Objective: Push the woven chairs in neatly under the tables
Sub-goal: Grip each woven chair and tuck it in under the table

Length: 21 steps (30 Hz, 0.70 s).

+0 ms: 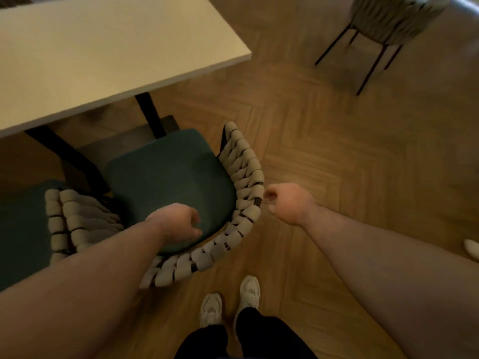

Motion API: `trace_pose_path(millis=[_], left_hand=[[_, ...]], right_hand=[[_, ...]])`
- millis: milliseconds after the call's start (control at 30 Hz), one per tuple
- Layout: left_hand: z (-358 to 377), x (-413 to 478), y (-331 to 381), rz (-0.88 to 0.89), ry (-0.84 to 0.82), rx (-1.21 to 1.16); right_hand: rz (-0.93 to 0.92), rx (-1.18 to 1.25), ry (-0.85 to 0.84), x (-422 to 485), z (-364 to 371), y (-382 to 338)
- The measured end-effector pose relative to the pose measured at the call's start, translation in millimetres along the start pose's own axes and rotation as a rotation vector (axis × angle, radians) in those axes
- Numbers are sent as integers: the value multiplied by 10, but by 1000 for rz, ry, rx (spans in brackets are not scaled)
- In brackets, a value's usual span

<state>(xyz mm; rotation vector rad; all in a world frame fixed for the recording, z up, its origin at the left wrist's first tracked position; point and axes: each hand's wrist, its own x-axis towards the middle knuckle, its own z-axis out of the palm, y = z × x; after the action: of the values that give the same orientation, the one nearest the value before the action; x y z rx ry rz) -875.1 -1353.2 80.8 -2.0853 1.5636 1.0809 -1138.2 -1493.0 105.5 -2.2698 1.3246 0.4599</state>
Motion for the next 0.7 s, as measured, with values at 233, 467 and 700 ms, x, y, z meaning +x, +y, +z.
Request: trace_pose_path(millis=[233, 467, 700], left_hand=[[-812, 128, 873, 139, 129, 85], [-1466, 734, 2263, 247, 116, 150], [-1937, 1533, 3555, 250, 115, 131]], right_hand=[[182, 114, 132, -243, -499, 652], [296, 153, 169, -119, -969, 1867], [361, 171, 181, 269, -1670, 3231]])
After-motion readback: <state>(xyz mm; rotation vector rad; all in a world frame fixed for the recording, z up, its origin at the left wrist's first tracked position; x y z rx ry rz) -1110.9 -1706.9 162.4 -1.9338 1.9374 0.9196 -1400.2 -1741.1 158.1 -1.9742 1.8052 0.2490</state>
